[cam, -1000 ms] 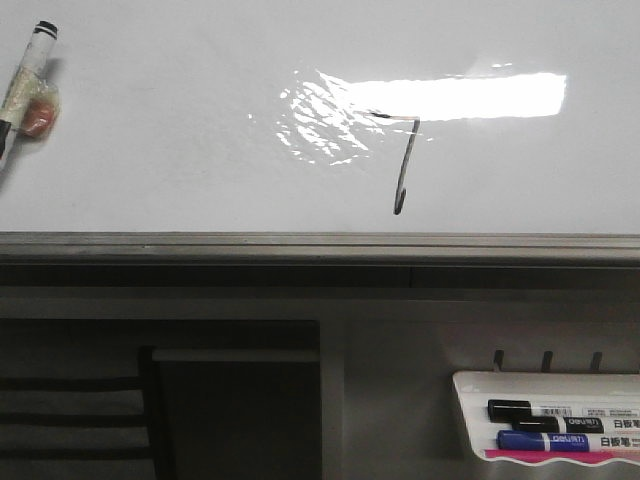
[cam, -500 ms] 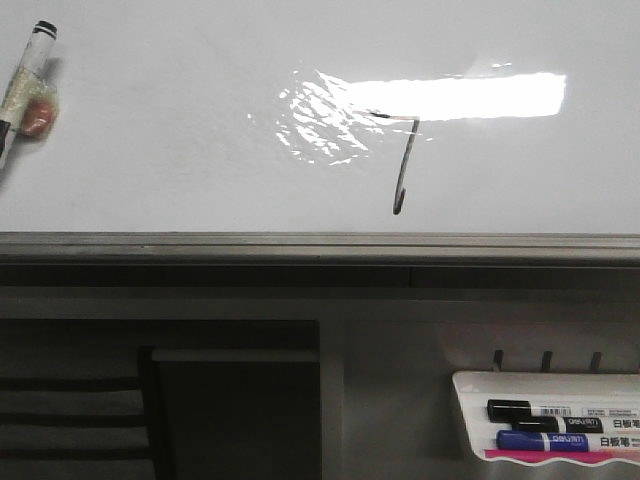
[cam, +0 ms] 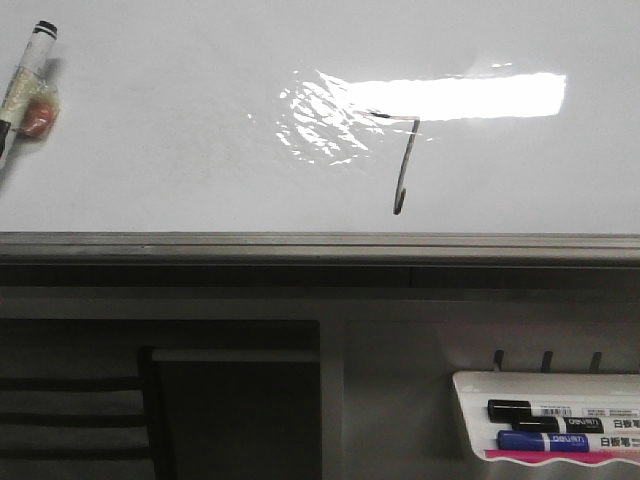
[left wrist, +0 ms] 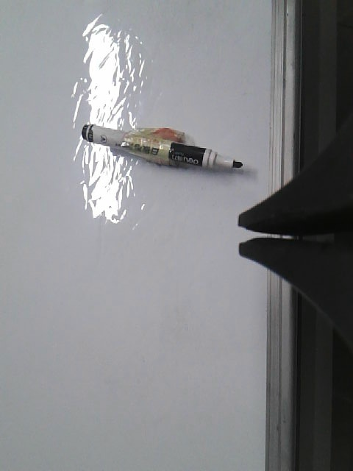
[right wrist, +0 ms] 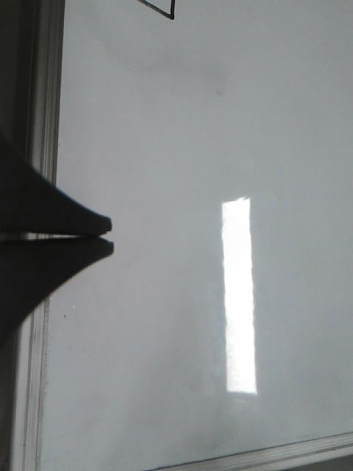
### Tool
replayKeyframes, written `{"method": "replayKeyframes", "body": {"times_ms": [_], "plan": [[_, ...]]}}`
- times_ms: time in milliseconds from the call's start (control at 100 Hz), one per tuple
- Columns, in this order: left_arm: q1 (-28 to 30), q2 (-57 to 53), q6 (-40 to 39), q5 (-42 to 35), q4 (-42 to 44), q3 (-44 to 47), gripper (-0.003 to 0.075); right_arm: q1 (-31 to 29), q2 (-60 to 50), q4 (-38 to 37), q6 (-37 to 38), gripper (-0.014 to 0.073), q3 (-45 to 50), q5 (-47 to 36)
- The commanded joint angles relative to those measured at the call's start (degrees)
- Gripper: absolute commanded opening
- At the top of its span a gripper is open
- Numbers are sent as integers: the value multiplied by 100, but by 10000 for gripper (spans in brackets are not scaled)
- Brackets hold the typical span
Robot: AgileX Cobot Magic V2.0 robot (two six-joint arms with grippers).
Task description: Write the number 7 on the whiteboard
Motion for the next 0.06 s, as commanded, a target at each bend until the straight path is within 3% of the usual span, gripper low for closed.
{"method": "replayKeyframes", "body": {"times_ms": [0,50], "plan": [[-32,-171,-56,-451,-5,198,-20,-27,-102,-77,-6,-71,167,-490],[-32,-171,-56,-451,-5,198,-20,-27,-102,-77,-6,-71,167,-490]]}}
